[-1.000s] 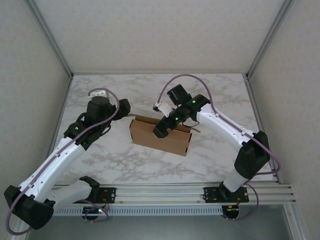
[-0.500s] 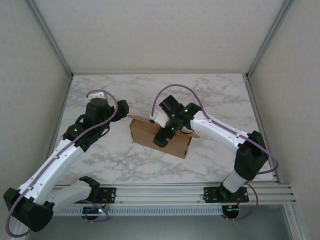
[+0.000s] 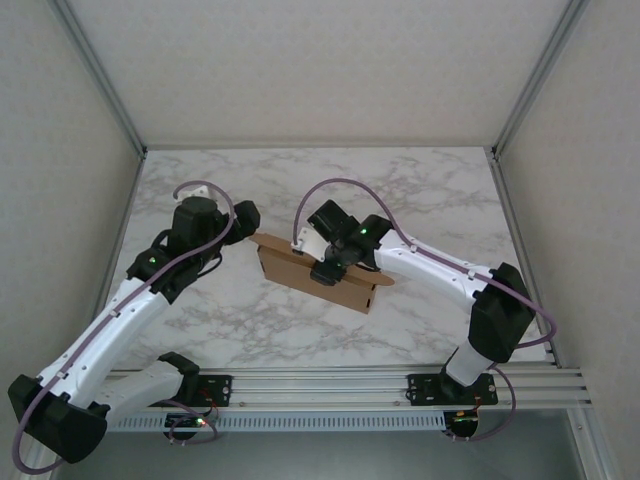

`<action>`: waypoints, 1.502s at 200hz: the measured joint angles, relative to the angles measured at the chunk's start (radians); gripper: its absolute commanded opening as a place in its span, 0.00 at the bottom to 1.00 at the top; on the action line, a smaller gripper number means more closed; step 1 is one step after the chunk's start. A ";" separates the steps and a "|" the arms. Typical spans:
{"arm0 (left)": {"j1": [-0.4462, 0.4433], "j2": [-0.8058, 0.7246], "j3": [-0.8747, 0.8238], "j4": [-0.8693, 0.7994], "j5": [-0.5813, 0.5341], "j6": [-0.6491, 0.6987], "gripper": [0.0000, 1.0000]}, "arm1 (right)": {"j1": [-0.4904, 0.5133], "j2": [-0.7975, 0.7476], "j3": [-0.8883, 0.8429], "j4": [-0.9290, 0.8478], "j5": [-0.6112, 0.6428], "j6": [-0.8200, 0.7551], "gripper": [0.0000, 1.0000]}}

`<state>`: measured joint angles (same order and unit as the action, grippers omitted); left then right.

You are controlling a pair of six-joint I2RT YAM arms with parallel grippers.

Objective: Fold the paper box

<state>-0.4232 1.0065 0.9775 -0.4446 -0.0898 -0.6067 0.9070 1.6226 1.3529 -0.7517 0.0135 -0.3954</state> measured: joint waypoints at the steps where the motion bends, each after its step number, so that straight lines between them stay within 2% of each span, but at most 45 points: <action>1: 0.000 0.001 0.000 0.000 0.002 -0.001 1.00 | 0.001 0.000 0.000 0.000 0.002 -0.001 0.41; 75: 0.000 0.080 -0.019 0.110 0.192 -0.151 0.99 | 0.025 0.000 0.001 0.009 0.063 -0.036 0.38; 127: 0.000 0.105 -0.146 0.278 0.367 -0.286 0.94 | 0.025 0.000 0.001 0.018 0.084 -0.040 0.39; 186: 0.003 0.105 -0.170 0.338 0.383 -0.307 0.95 | 0.008 0.004 0.000 0.019 0.068 -0.039 0.40; 225: 0.003 0.106 -0.112 0.274 0.364 -0.268 0.98 | -0.005 0.009 0.000 0.034 0.035 -0.044 0.40; 261: 0.003 0.106 -0.029 0.260 0.367 -0.243 0.91 | -0.011 0.014 0.000 0.048 0.018 -0.048 0.40; 300: -0.016 0.122 -0.032 0.306 0.429 -0.264 0.89 | -0.014 0.018 0.003 0.053 0.009 -0.054 0.41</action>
<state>-0.4393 1.1290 0.9459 -0.1390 0.3389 -0.8703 0.8925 1.6402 1.3556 -0.6983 0.0227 -0.4496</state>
